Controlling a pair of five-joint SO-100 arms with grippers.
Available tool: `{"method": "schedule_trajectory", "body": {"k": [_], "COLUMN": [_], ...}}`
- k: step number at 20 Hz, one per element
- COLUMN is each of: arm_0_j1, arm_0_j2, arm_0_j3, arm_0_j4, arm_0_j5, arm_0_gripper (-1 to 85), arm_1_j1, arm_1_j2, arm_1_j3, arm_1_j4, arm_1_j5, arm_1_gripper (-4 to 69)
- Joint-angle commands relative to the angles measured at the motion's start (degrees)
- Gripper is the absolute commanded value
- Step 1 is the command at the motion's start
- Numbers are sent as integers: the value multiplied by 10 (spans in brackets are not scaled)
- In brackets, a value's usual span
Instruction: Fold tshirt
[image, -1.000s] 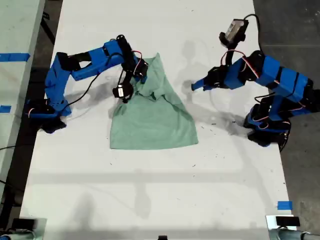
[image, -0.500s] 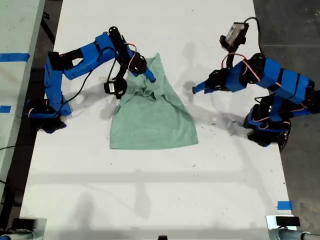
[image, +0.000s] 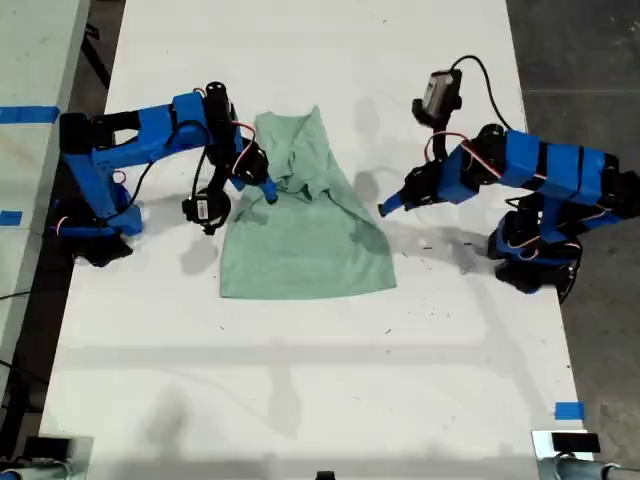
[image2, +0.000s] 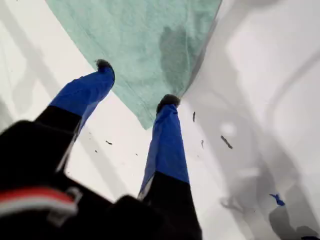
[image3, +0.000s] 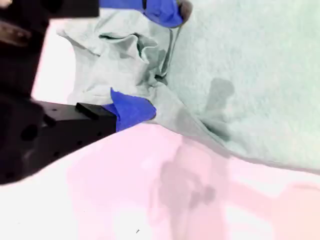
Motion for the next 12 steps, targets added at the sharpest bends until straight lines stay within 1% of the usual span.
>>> {"method": "schedule_trajectory", "body": {"k": [1, 2, 5, 7, 8, 12], "arm_0_j1": [46, 58, 90, 113, 121, 134], "arm_0_j2": [107, 134, 166, 185, 184, 183], "arm_0_j3": [113, 160, 213, 235, 236, 246], "arm_0_j4": [-76, -102, -112, -135, -136, -149], "arm_0_j5": [-51, -69, -103, -120, -128, -142], "arm_0_gripper": [236, 236, 241, 239, 238, 236], "arm_1_j1": [-22, -28, -46, -54, -57, -61], "arm_1_j2": [-8, -15, -31, -40, -45, -70], "arm_1_j3": [9, 19, 44, 59, 67, 110], "arm_1_j4": [-29, -36, -59, -75, -84, -147], "arm_1_j5": [-13, -14, -16, -18, -18, -23], "arm_1_gripper": [194, 197, 201, 202, 202, 206]}}
